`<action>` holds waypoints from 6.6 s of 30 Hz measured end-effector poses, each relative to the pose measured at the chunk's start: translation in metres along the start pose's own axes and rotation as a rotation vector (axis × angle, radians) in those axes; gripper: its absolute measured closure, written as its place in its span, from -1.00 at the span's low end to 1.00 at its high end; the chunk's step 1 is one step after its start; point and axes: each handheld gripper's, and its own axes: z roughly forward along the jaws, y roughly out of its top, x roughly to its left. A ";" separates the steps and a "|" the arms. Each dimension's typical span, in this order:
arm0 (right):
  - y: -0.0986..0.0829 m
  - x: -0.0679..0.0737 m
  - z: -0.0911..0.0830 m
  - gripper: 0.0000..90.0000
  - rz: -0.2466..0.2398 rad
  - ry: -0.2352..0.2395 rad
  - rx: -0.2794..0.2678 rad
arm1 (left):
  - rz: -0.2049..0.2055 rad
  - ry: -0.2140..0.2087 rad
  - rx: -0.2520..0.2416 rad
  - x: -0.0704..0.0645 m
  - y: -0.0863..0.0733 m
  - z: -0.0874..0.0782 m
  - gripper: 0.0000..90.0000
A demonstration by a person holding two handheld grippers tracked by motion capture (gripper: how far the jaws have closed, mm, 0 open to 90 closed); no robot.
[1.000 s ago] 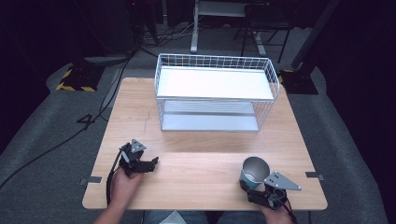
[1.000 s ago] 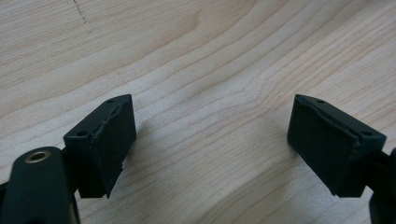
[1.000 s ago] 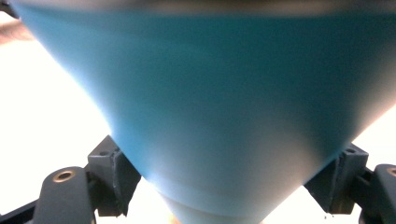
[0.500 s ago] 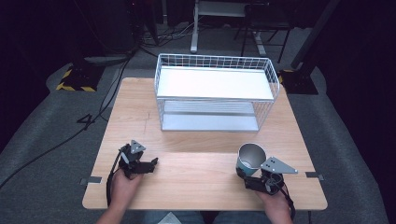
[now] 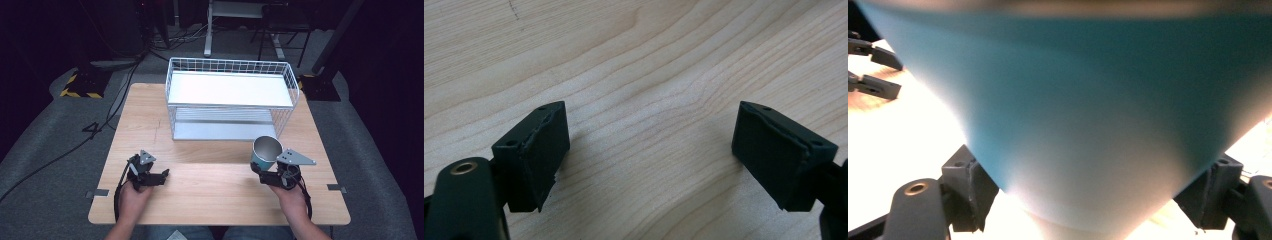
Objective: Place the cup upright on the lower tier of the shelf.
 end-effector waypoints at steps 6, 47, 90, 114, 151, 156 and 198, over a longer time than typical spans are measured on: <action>0.010 -0.005 0.014 -0.48 -0.019 -0.003 0.010 | -0.002 0.002 -0.001 0.000 0.000 0.000 -0.65; 0.039 -0.018 0.139 -0.48 -0.008 -0.008 -0.078 | -0.023 0.018 0.000 -0.001 0.000 0.000 -0.65; 0.048 -0.035 0.213 -0.49 0.032 -0.089 -0.026 | -0.025 0.025 -0.003 -0.002 -0.002 -0.001 -0.65; 0.047 -0.046 0.194 -0.99 0.024 -0.085 -0.017 | -0.031 0.026 -0.001 -0.003 -0.001 0.000 -0.65; 0.039 -0.036 0.032 -0.90 -0.040 0.074 0.036 | -0.018 0.013 -0.002 -0.003 -0.001 0.000 -0.65; 0.029 -0.045 0.010 -0.82 -0.011 0.080 0.012 | -0.012 0.012 -0.002 -0.003 0.000 0.001 -0.65; -0.085 -0.059 -0.034 -0.66 -0.006 0.042 0.197 | -0.013 0.009 -0.002 -0.002 0.002 0.003 -0.65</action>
